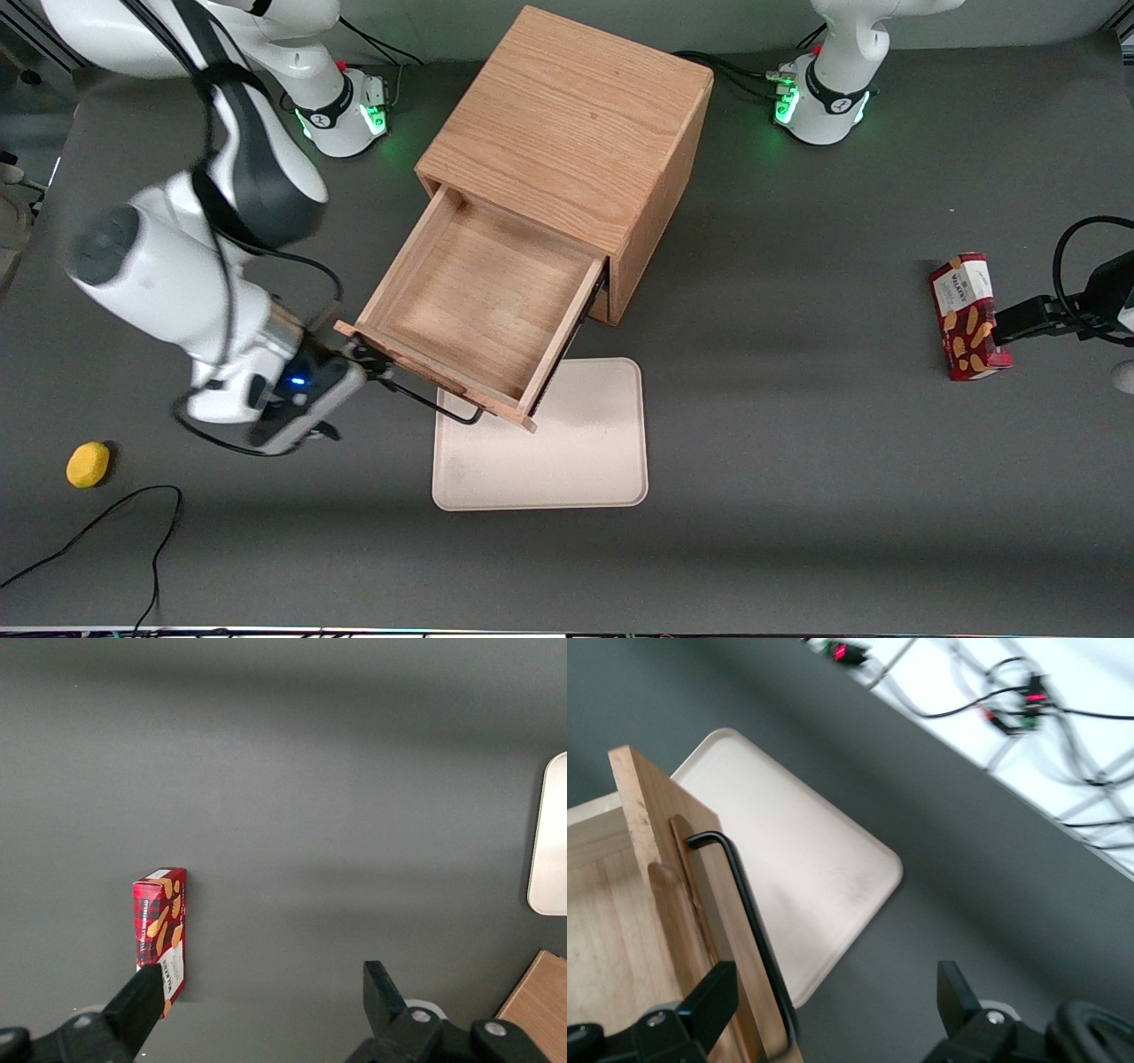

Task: Open upper drawer

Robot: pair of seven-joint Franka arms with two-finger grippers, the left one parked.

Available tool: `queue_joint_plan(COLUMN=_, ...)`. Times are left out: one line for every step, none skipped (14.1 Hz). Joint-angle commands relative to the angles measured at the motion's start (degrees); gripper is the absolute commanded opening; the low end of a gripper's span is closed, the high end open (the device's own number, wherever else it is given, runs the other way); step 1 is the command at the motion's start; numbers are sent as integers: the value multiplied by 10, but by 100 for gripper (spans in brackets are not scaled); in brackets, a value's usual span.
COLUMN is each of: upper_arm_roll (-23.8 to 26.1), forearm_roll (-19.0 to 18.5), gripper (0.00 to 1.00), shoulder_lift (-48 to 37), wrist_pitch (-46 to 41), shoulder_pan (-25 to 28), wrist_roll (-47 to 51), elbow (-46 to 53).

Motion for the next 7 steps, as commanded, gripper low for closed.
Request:
queue_joint_plan(upper_arm_roll=-59, forearm_roll=47, gripper=100, shoulder_lift=-92, wrist_pitch=-109, shoulder_pan=-17, wrist_roll=17, elbow=-20)
queue_joint_plan(upper_arm_roll=-91, forearm_roll=55, gripper=100, shoulder_lift=-108, wrist_pitch=-158, shoulder_pan=-20, wrist_roll=57, elbow=-20)
queue_joint_plan(upper_arm_roll=-120, forearm_roll=55, gripper=100, shoulder_lift=-126, wrist_pitch=-205, shoulder_pan=-21, wrist_roll=109, elbow=-21)
queue_joint_plan(upper_arm_roll=-137, forearm_roll=47, gripper=100, shoulder_lift=-135, wrist_pitch=-241, shoulder_pan=-21, wrist_roll=145, elbow=-21)
queue_joint_plan(upper_arm_roll=-145, forearm_roll=38, gripper=100, shoulder_lift=-149, wrist_pitch=-268, shoulder_pan=-21, wrist_roll=175, elbow=-28)
queue_joint_plan(upper_arm_roll=-146, forearm_roll=10, gripper=100, shoulder_lift=-160, wrist_pitch=-278, shoulder_pan=-21, wrist_roll=215, elbow=-40)
queue_joint_plan(upper_arm_roll=-146, forearm_roll=-21, gripper=100, shoulder_lift=-167, wrist_pitch=-286, shoulder_pan=-22, wrist_roll=274, elbow=-44)
